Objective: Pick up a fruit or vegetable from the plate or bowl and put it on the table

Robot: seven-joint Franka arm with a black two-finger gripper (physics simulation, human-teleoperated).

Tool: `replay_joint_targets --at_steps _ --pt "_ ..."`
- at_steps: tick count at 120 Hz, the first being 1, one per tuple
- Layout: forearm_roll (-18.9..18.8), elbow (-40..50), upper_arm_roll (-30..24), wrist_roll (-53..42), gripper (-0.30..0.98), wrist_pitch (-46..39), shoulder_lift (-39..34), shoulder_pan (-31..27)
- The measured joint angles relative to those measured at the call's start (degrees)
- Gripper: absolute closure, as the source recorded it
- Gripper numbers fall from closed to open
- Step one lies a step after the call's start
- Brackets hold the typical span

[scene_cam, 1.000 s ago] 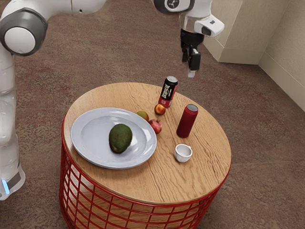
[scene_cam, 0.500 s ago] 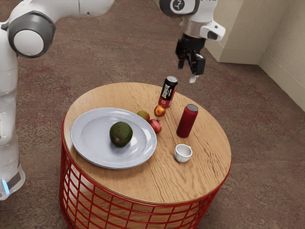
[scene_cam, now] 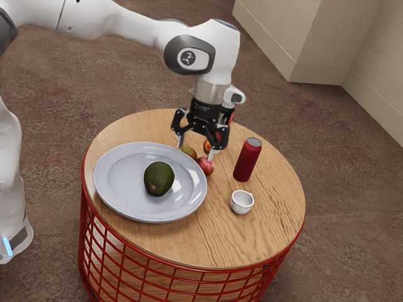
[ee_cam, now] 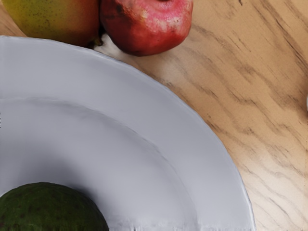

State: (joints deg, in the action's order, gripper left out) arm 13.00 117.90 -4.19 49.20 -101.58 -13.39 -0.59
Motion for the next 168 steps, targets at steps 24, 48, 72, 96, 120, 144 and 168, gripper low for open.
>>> replay_joint_targets --at_steps 24,48,72,96,120,144,168 --pt "1.7 6.5 0.1 10.7 0.01 -0.8 -6.5 0.0" --pt "1.8 9.2 -1.3 19.6 0.01 1.3 -7.7 0.0" --pt "1.0 10.5 -1.4 26.5 0.01 3.7 -8.3 0.0" --pt "-0.2 12.7 -1.4 31.7 0.01 4.6 -8.5 0.0" --pt "-3.0 13.3 -1.8 35.3 0.01 2.1 -7.8 0.0" --pt "-3.9 14.9 -1.9 37.7 0.02 -1.9 -5.8 0.2" --pt "-3.9 15.7 -1.9 39.5 0.08 -5.3 -3.1 0.3"
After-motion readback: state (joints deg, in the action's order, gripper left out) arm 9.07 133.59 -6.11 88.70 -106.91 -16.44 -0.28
